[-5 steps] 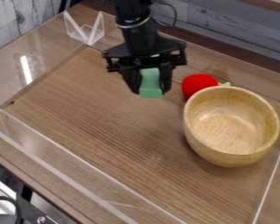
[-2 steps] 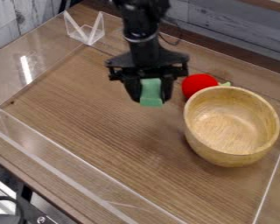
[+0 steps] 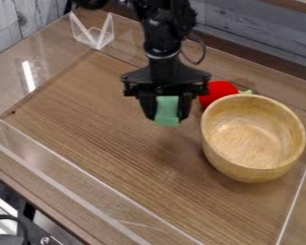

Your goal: Remove the green block from the brown bowl and put it on the table

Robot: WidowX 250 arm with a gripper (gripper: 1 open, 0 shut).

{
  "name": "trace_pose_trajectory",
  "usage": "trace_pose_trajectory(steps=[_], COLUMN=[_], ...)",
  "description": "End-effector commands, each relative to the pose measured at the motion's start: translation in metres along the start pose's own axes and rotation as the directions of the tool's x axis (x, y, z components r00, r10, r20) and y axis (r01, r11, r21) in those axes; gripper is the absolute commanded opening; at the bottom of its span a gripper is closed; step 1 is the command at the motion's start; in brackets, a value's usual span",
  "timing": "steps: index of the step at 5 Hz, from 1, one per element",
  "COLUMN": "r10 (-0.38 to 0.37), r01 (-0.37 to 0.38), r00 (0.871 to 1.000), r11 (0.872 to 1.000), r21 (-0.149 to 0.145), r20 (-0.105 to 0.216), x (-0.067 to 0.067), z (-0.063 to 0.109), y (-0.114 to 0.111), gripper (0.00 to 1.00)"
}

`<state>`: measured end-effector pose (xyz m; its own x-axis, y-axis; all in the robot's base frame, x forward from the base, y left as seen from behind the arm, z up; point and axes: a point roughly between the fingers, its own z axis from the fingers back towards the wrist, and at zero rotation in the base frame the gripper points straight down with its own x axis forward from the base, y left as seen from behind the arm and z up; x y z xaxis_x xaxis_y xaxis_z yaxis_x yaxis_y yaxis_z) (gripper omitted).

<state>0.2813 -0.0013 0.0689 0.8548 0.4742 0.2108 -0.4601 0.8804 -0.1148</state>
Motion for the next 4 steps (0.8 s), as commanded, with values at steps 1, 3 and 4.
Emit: trace_pose_trajectory(steps=[1, 3, 4], r10=[0.056, 0.058, 0.052], r01=[-0.056, -0.059, -0.054], r00=[0.996, 0.996, 0.997], r11=[0.998, 0.998, 0.998], r21=[-0.008, 0.019, 0.034], r20=[0.064, 0.062, 0.06], x=[-0.001, 0.006, 0.016], z=[0.016, 0.012, 0.015], y=[0.001, 0.012, 0.018], gripper=[0.0, 1.0, 1.0])
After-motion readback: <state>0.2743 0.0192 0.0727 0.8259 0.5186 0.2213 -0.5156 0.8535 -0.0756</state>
